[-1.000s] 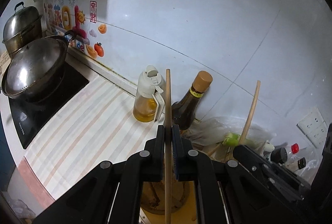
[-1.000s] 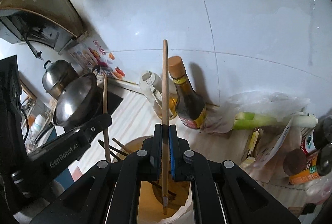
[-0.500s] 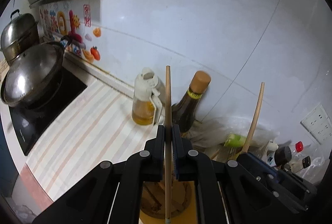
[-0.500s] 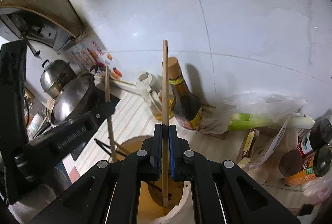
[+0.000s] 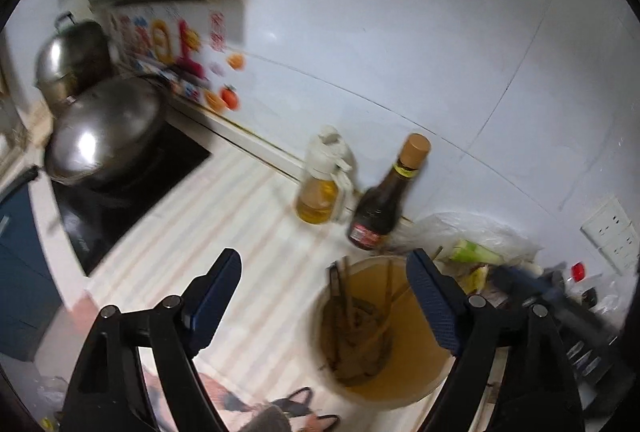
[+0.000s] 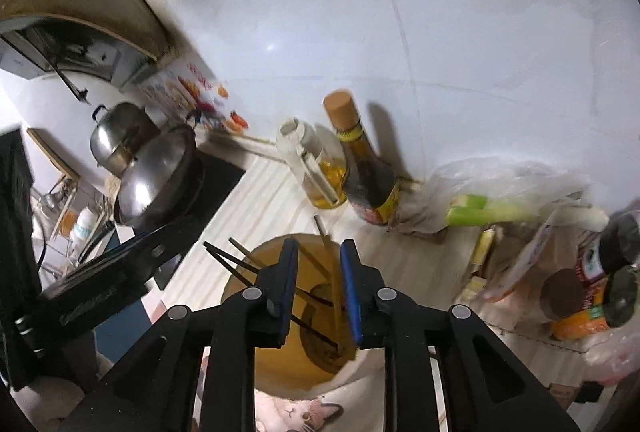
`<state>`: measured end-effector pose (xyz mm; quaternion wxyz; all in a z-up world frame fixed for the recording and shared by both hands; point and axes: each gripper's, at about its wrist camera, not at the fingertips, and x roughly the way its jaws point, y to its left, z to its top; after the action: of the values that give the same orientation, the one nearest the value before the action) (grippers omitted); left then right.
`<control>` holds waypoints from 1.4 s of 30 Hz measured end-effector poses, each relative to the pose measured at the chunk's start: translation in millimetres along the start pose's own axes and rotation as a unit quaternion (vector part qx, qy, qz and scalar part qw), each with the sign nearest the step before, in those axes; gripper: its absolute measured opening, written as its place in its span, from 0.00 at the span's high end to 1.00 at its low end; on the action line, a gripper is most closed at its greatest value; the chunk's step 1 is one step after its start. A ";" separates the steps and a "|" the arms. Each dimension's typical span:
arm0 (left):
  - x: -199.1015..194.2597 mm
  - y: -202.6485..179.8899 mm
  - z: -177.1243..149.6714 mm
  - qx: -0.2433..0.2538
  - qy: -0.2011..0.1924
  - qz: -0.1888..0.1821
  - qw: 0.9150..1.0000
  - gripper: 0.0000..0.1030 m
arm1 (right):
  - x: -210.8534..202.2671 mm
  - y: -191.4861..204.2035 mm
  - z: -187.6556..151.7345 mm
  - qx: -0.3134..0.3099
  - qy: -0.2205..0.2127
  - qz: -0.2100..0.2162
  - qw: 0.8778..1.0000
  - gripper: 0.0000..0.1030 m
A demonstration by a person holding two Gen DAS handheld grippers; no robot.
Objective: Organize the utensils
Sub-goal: 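Move both open tools back down to the chopsticks on the cloth, then grasp a light chopstick with the left tool while the right tool grasps a dark chopstick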
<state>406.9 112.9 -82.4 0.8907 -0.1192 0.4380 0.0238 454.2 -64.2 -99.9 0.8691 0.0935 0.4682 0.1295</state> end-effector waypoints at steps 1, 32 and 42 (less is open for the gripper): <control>-3.8 0.3 -3.9 0.004 0.000 0.006 1.000 0.18 | -9.5 -2.9 -1.2 0.003 -0.008 -0.007 1.000 0.63; 107.6 -163.6 -279.0 0.232 0.209 0.013 0.950 0.05 | -53.4 -259.3 -267.1 0.185 0.146 -0.206 0.950 0.52; 128.9 -184.9 -290.2 0.245 0.231 -0.015 0.941 0.68 | -28.5 -274.6 -278.9 0.244 0.156 -0.112 0.951 0.82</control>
<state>288.5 -142.1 -318.9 0.7669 0.0937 0.6222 -0.1262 243.2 -322.2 -307.1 0.7448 0.2282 0.6227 -0.0742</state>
